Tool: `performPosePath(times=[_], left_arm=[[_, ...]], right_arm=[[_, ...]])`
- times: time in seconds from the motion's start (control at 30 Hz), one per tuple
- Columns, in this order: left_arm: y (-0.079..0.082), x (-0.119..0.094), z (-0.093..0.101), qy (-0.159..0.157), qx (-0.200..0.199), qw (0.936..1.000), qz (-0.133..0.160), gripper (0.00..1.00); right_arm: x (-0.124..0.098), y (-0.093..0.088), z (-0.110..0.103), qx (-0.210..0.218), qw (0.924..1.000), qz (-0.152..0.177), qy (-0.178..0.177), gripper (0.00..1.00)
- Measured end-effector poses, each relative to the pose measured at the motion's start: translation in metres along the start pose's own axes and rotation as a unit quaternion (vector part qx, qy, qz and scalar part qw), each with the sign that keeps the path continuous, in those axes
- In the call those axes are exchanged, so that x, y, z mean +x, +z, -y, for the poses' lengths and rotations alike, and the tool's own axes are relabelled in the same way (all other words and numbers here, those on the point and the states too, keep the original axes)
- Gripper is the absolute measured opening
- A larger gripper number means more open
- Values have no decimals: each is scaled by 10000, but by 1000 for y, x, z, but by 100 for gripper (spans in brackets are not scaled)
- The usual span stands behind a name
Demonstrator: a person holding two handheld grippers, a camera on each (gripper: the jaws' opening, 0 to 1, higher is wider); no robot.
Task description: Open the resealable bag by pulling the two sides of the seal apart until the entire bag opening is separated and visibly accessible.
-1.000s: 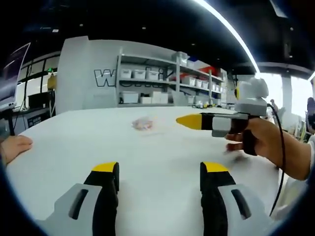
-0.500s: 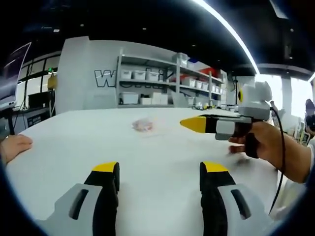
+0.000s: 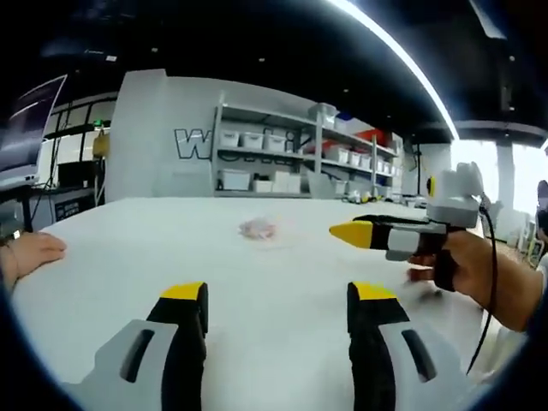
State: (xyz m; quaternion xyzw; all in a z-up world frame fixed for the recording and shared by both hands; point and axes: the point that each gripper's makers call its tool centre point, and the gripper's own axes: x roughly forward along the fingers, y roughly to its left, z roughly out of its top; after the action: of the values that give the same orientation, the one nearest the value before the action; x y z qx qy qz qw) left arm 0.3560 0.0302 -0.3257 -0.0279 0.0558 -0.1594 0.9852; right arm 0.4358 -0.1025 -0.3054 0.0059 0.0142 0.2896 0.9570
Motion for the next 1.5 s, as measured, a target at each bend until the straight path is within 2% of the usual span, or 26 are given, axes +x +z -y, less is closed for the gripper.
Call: performPosePath(times=[0.27,0.33,0.37,0.43,0.5,0.6,0.67,0.77,1.03,1.17,1.27,1.4,1.5], left_arm=[[6,-2,-7,274,138,9995,105,68],[4,-1,-10,396,98,9991,68,74],[3,-2,-15,538,57,9985,59,82],[1,-4,-21,742,27,9972,46,91],[2,-5,-27,858,-1,9963,71,93],[3,-6,-33,977,-25,9952,77,94],[7,-6,-35,1055,53,9943,118,97],[13,-5,-34,1160,237,9927,222,100],[12,-6,-42,1362,399,9896,216,99],[10,-8,-45,1399,354,9893,201,99],[9,-8,-45,1409,357,9892,192,99],[9,-8,-45,1437,356,9888,196,98],[10,-8,-46,1455,376,9884,212,97]], right_arm=[[-8,1,3,-104,9999,53,-120,68],[-10,0,4,-177,9997,42,-142,68],[-9,0,5,-201,9997,37,-142,68],[-10,0,5,-227,9996,29,-147,69],[-11,0,6,-238,9996,25,-173,70],[-13,1,9,-296,9992,23,-268,76],[-14,1,13,-344,9986,-6,-390,83],[-18,1,17,-404,9978,-44,-526,89],[-24,3,18,-556,9961,-23,-686,96],[-27,-3,18,-629,9952,-156,-734,99],[-29,-10,23,-565,9945,-355,-804,99],[-31,-15,25,-530,9943,-405,-836,97],[-32,-12,24,-540,9942,-295,-884,96]])
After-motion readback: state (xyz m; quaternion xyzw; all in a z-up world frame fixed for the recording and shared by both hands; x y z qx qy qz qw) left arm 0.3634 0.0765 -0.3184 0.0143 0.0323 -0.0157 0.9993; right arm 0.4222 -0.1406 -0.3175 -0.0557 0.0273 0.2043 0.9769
